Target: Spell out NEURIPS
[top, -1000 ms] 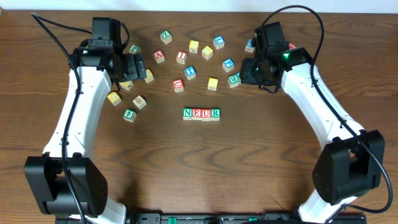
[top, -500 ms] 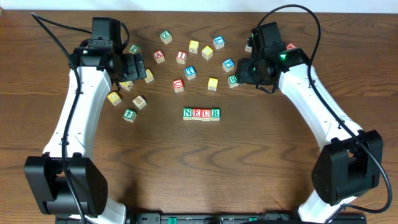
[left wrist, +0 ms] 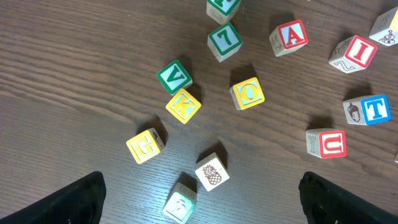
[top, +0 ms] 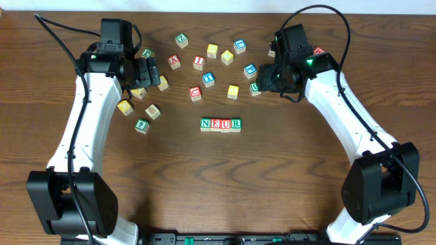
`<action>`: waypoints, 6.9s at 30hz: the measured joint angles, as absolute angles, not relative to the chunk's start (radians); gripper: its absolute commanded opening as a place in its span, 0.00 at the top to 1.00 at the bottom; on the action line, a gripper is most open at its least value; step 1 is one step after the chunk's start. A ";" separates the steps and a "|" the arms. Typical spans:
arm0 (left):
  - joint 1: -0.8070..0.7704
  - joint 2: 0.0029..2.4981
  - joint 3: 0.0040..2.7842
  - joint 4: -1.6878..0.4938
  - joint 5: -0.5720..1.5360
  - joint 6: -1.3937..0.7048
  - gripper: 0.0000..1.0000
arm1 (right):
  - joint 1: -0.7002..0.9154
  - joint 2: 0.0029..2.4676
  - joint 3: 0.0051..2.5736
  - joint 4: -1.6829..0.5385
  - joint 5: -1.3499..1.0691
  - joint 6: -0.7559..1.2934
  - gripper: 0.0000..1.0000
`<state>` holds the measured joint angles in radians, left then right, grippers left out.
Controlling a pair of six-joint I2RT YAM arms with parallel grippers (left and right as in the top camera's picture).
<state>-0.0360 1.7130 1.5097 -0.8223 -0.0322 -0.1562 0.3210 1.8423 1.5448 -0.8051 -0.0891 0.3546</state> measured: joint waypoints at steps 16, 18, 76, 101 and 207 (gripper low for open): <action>-0.036 1.713 1.510 -0.823 -0.032 -0.156 0.02 | 0.321 1.842 1.545 -0.805 -0.089 0.351 0.40; -0.036 1.713 1.510 -0.826 -0.032 -0.156 0.02 | 0.321 1.842 1.545 -0.805 -0.089 0.350 0.39; -0.036 1.584 1.536 -0.849 -0.033 -0.156 0.03 | 0.429 2.085 1.957 -0.934 -0.073 0.284 0.32; -0.036 1.615 1.536 -0.844 -0.033 -0.156 0.02 | 0.283 2.085 1.961 -0.994 -0.062 0.310 0.30; -0.036 1.615 1.536 -0.835 -0.032 -0.161 0.02 | 0.129 2.113 1.963 -1.165 -0.011 0.302 0.28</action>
<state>-0.0360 1.6150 1.5360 -0.8349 -0.0322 -0.1608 0.1287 2.1128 1.9625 -1.1652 -0.0109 0.3023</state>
